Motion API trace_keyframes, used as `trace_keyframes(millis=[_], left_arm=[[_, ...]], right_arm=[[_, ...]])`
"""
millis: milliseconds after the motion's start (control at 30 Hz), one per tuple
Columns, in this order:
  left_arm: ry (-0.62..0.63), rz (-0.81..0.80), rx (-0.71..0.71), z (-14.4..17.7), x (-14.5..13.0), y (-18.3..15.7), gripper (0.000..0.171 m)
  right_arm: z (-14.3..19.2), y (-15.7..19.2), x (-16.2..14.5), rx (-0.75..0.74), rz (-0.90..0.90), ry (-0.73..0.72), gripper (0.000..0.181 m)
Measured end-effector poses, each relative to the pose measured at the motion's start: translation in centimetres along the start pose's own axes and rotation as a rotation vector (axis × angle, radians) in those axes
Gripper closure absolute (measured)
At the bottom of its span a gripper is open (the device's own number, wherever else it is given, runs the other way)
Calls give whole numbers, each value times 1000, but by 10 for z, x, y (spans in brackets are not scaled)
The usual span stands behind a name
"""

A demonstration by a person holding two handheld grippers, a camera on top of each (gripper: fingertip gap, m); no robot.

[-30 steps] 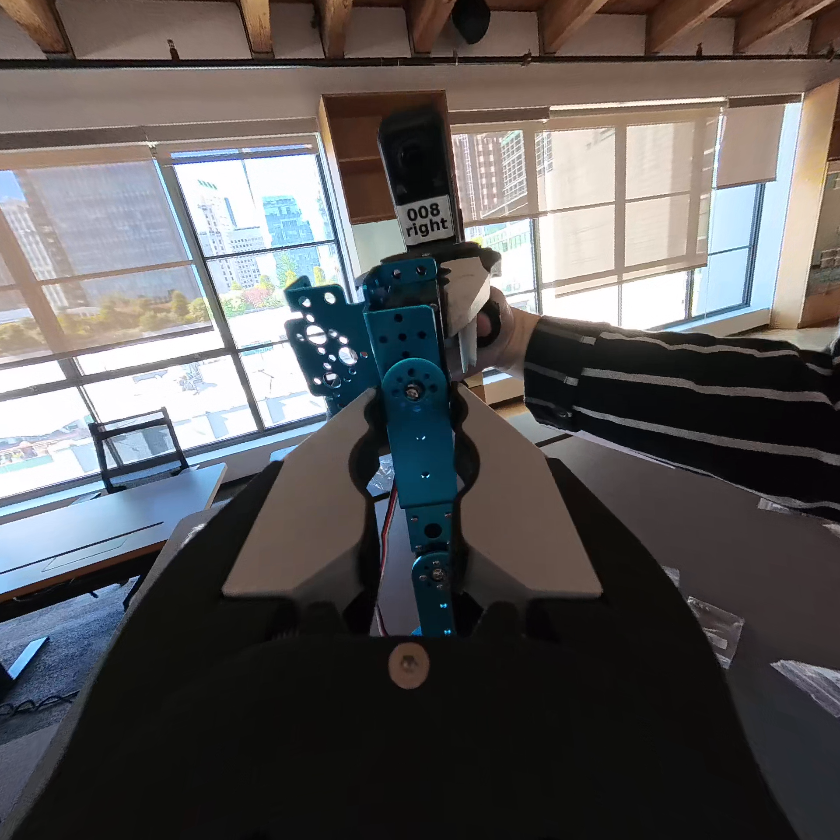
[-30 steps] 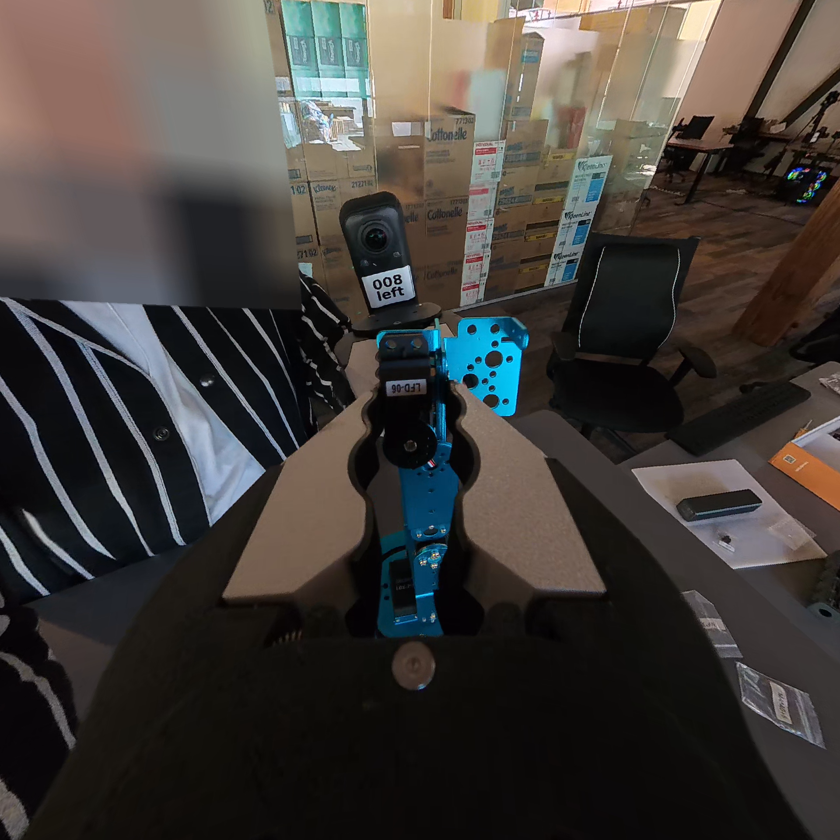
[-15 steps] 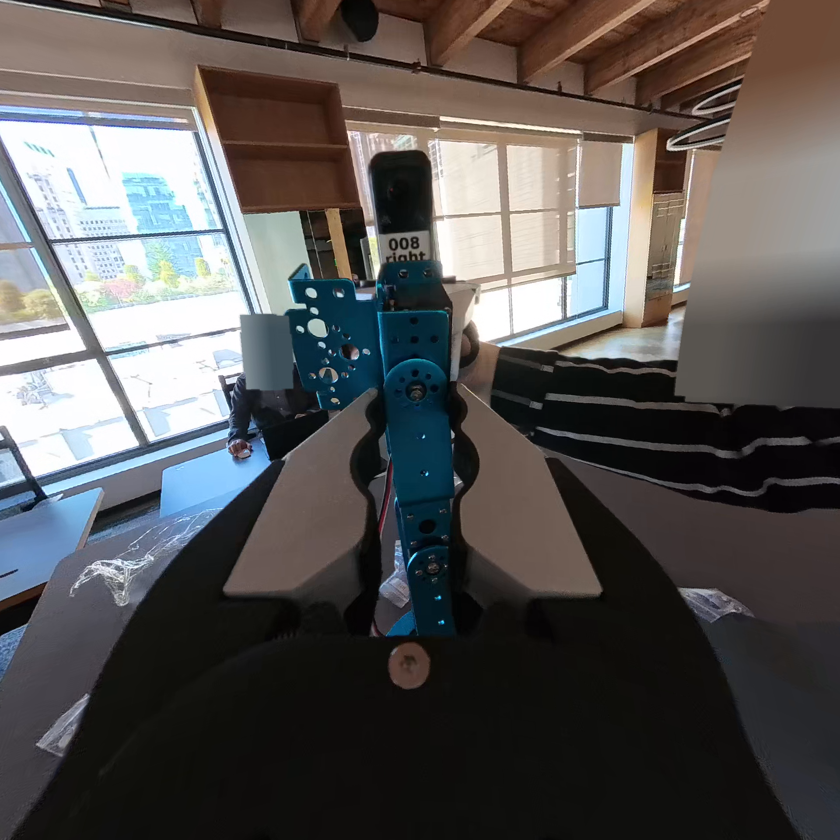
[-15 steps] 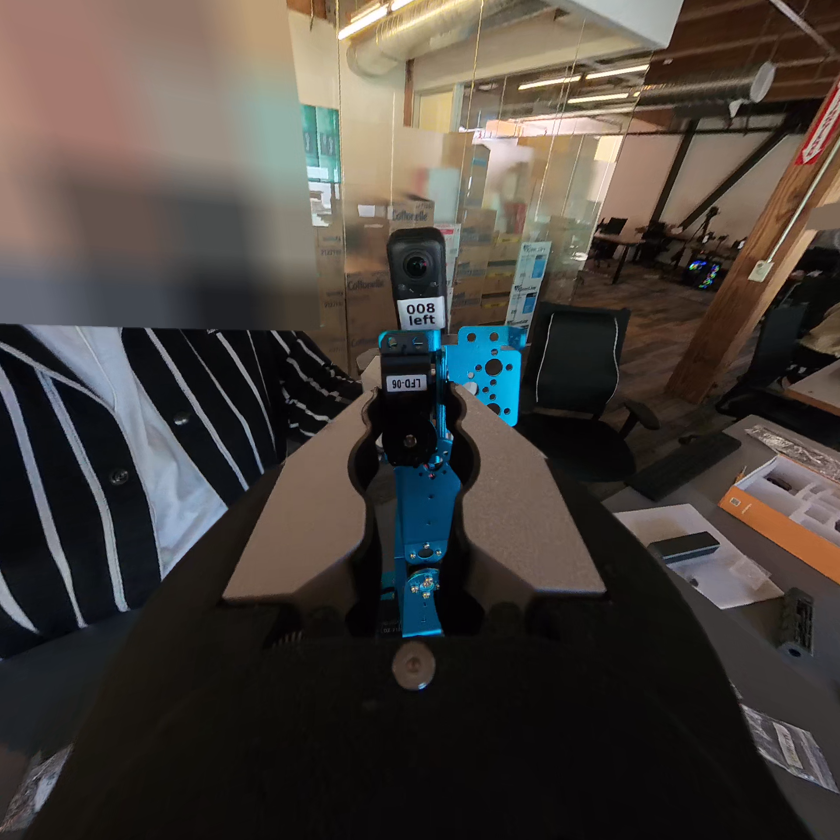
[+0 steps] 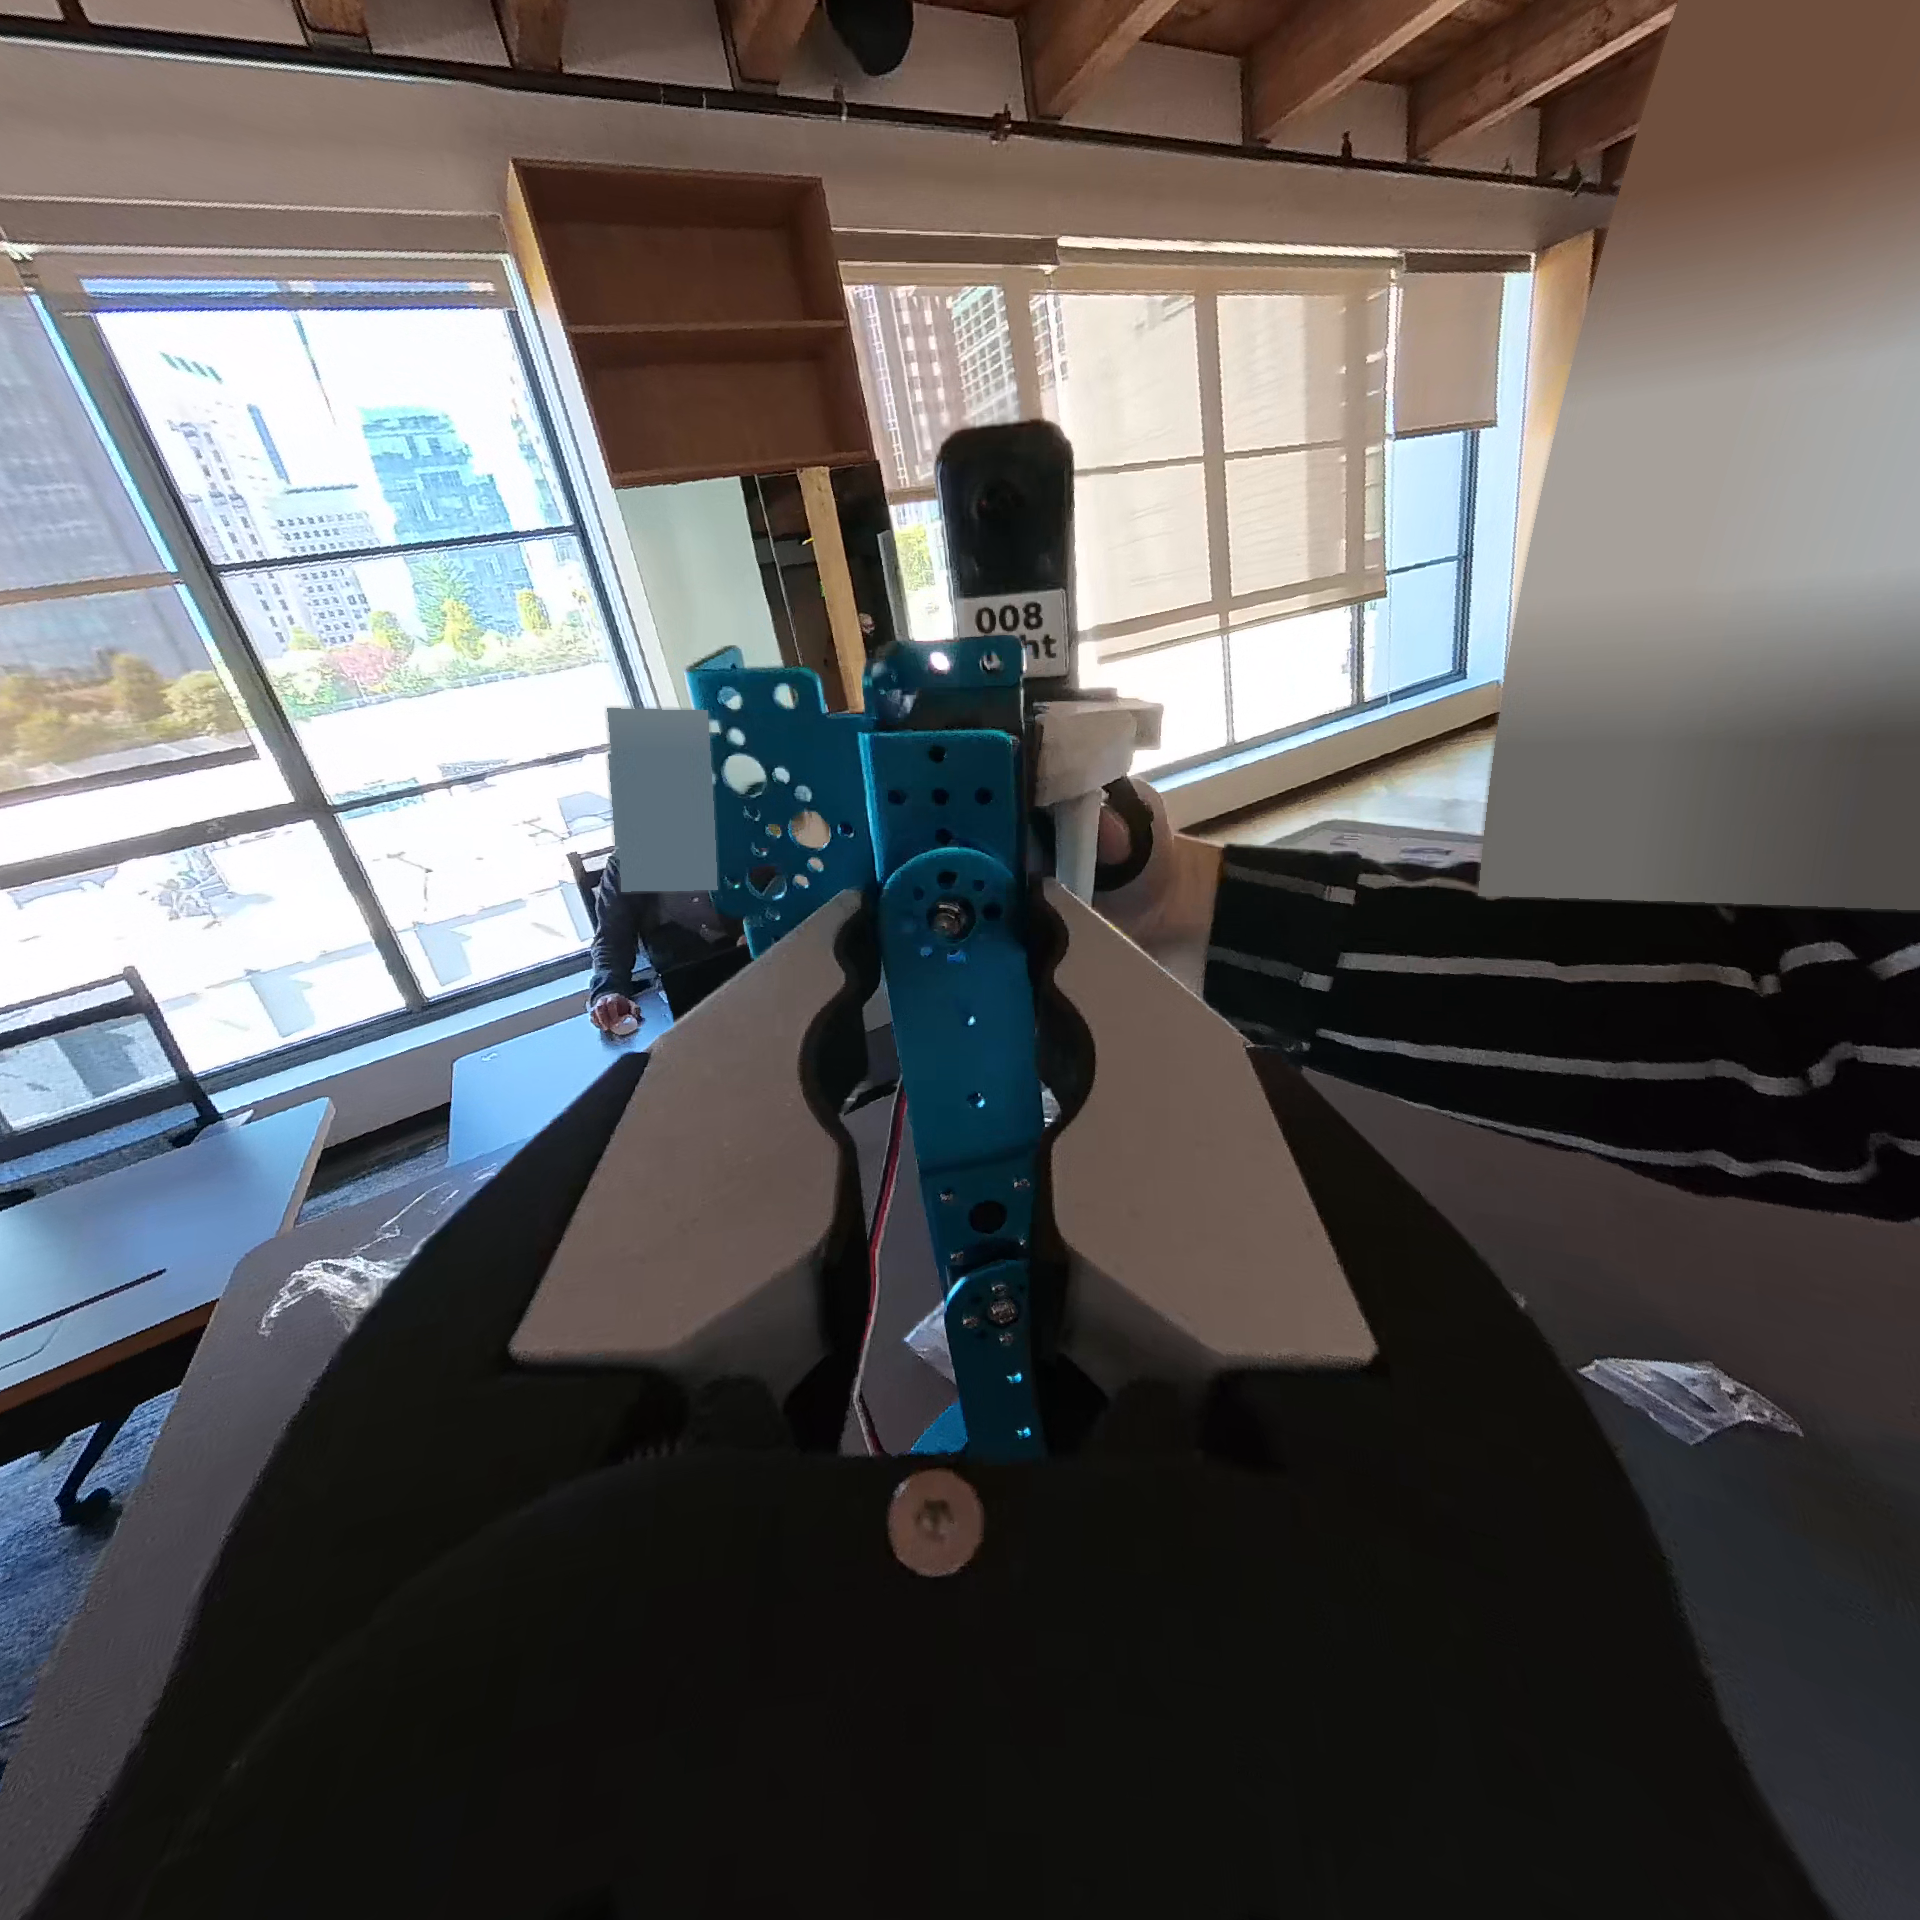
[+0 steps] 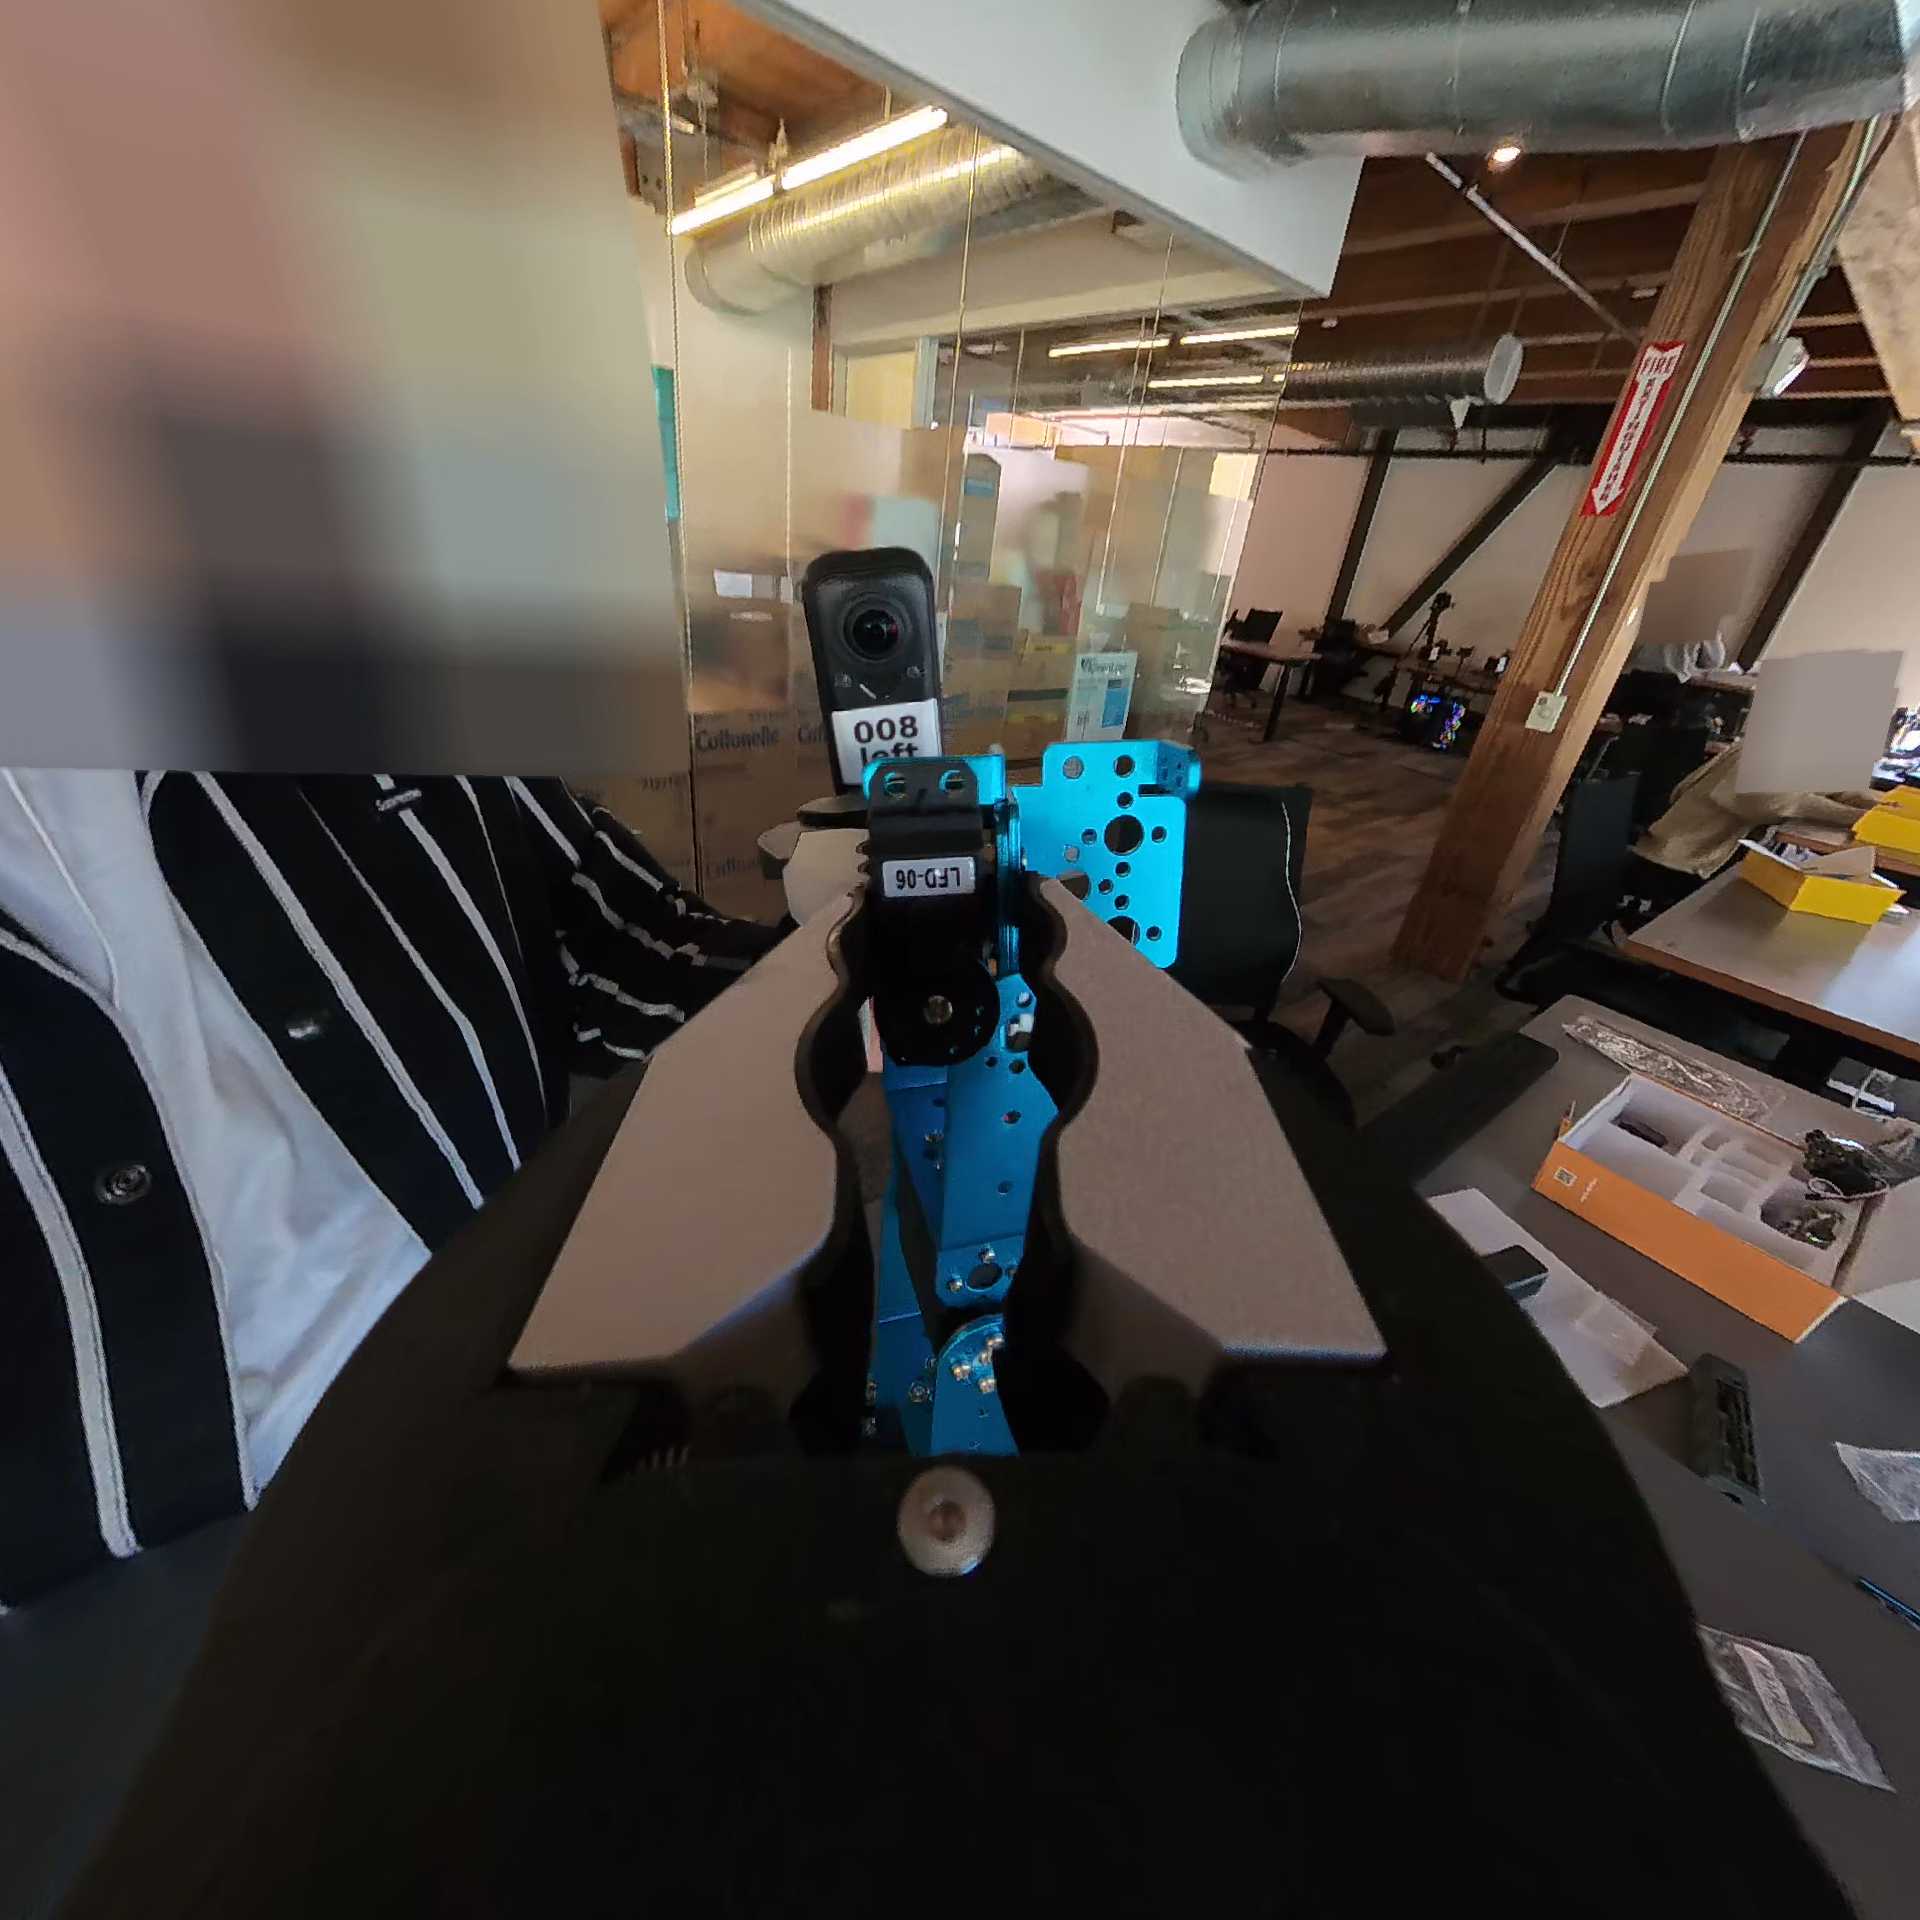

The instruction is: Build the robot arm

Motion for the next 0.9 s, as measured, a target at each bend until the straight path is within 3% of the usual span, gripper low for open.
trace_keyframes(millis=[367,767,900], left_arm=[[3,-23,43,2,5,-2,147],[-123,-11,60,6,5,-3,145],[-147,-19,58,15,6,-2,132]], right_arm=[[-1,-1,-1,14,-36,-61,155],[-6,-3,0,90,-87,-8,156],[-7,-4,0,105,-102,-29,156]])
Point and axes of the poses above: each gripper's, where its closed fingertips meet, z back along the fingers, x out of its top, y = z × x across the jaws, the point moved 3 cm from there along z, back along the fingers, and after that the axes turned 6 degrees about -y, right-handed, at the moved point
